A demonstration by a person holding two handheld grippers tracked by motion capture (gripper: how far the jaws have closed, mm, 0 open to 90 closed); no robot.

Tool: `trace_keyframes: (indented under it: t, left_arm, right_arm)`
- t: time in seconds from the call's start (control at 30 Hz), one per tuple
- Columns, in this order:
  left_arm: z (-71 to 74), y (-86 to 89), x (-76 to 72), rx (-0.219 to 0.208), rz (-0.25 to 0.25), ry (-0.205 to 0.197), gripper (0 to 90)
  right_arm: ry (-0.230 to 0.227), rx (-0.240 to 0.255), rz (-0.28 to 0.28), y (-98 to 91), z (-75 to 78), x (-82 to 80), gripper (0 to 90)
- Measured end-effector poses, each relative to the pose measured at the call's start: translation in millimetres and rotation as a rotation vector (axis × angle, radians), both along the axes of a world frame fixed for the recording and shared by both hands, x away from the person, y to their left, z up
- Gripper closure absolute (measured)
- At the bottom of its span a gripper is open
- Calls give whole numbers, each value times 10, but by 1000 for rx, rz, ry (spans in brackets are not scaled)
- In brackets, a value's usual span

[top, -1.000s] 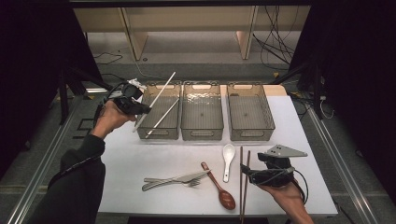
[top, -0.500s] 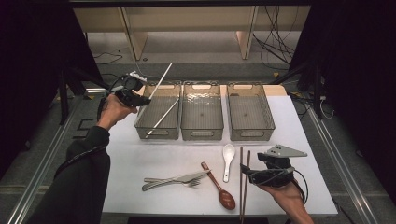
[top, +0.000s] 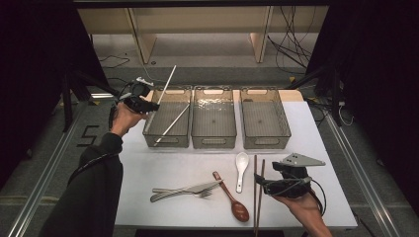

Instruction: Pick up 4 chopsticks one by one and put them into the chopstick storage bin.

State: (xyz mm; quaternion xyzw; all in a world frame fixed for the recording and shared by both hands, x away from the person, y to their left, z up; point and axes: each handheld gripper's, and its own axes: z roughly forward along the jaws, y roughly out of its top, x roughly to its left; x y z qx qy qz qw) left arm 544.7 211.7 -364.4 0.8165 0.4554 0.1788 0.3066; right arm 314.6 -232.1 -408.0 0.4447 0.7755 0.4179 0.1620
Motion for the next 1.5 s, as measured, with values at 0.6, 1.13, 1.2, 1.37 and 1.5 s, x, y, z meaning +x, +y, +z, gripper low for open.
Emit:
trace_keyframes:
  t: [0.6, 1.13, 1.2, 1.37, 1.5]
  left_arm:
    - [-207, -44, 28, -3, 18, 33, 836]
    - [-380, -24, 29, 6, 27, 68, 832]
    - [-401, -20, 32, 6, 30, 72, 831]
    - [-440, -11, 33, 13, 35, 80, 829]
    - [-456, -12, 31, 11, 40, 81, 827]
  right_arm:
    - [0, 0, 0, -2, 0, 0, 232]
    - [-1, -1, 1, 1, 0, -1, 232]
    - [-1, -1, 2, 1, 0, -2, 232]
    - [0, 0, 1, -1, 0, -2, 232]
    - [0, -1, 2, 2, -1, -1, 232]
